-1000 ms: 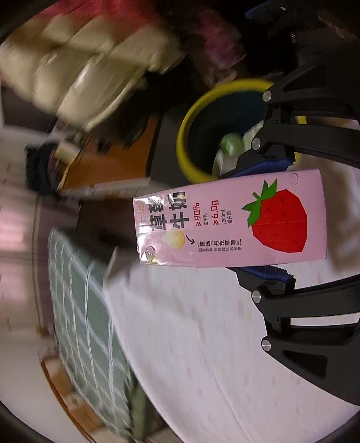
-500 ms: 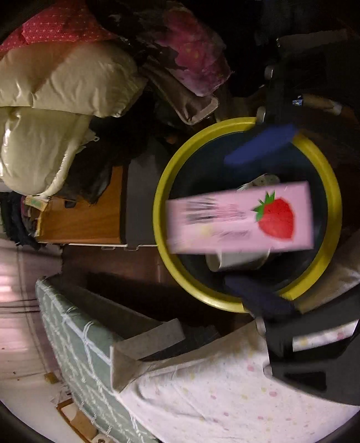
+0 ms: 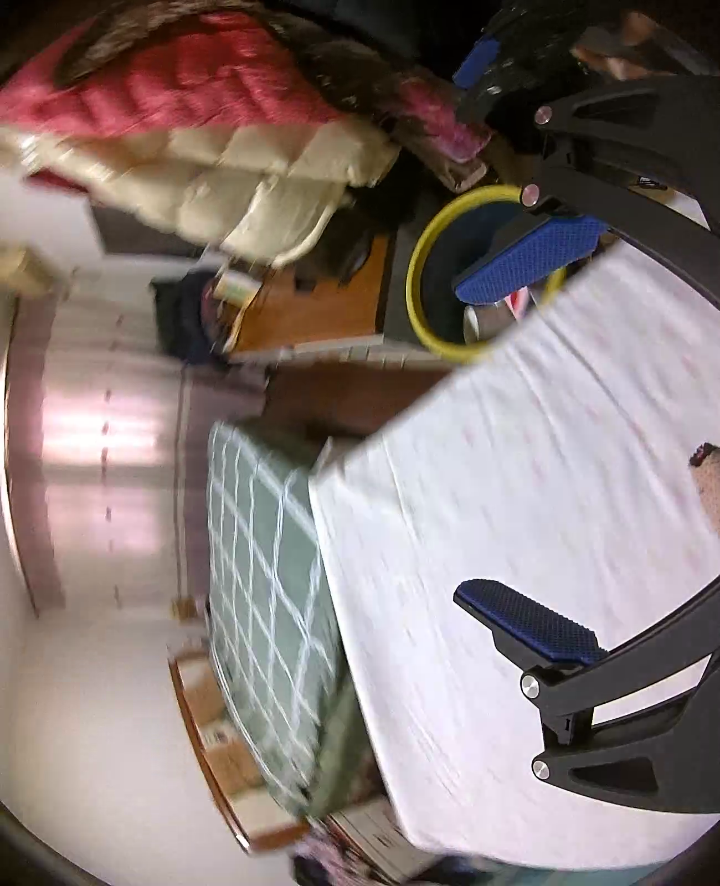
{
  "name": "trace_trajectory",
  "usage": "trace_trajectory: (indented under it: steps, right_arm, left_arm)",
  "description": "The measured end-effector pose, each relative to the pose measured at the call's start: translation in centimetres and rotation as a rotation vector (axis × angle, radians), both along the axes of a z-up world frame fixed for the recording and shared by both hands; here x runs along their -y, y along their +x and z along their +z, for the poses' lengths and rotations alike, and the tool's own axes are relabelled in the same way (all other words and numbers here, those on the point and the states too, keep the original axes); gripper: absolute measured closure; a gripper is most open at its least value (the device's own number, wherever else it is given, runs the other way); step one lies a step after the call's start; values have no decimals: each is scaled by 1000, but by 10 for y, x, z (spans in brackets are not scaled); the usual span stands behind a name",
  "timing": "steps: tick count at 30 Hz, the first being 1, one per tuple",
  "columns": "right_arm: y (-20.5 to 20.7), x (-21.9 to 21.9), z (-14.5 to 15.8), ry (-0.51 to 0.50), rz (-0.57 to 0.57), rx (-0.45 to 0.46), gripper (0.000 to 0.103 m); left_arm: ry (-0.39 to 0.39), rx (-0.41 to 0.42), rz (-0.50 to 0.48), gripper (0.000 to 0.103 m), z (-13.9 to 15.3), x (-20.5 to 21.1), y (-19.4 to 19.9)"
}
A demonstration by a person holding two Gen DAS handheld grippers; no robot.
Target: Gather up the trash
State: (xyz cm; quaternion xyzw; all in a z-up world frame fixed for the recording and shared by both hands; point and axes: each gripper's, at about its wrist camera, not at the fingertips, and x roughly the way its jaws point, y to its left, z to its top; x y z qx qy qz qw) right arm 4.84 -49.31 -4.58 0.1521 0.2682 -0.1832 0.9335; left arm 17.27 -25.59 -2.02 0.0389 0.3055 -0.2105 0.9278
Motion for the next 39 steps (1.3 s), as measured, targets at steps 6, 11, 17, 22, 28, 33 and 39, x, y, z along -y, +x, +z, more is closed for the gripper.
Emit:
trace_trajectory:
  steps: [6, 11, 17, 22, 28, 33, 39]
  right_arm:
    - [7, -48, 13, -29, 123, 18, 25]
    - [7, -82, 22, -61, 200, 32, 25]
    - [-3, -102, 29, -76, 239, 54, 25]
    - [-9, -107, 31, -75, 255, 62, 25]
    - [-14, -113, 34, -80, 262, 74, 24]
    - [-15, -113, 34, -77, 264, 76, 24]
    - [-15, -117, 35, -80, 270, 75, 24]
  left_arm:
    - [-35, 52, 213, 5, 9, -114, -47]
    - [-28, 99, 341, 5, 14, -177, -83]
    - [-74, 137, 411, 5, 20, -222, -115]
    - [-69, 156, 424, 5, 22, -237, -134]
    - [-63, 175, 431, 5, 26, -236, -144]
    - [-58, 183, 437, 5, 28, -235, -149]
    - [-56, 177, 433, 5, 28, -234, -150]
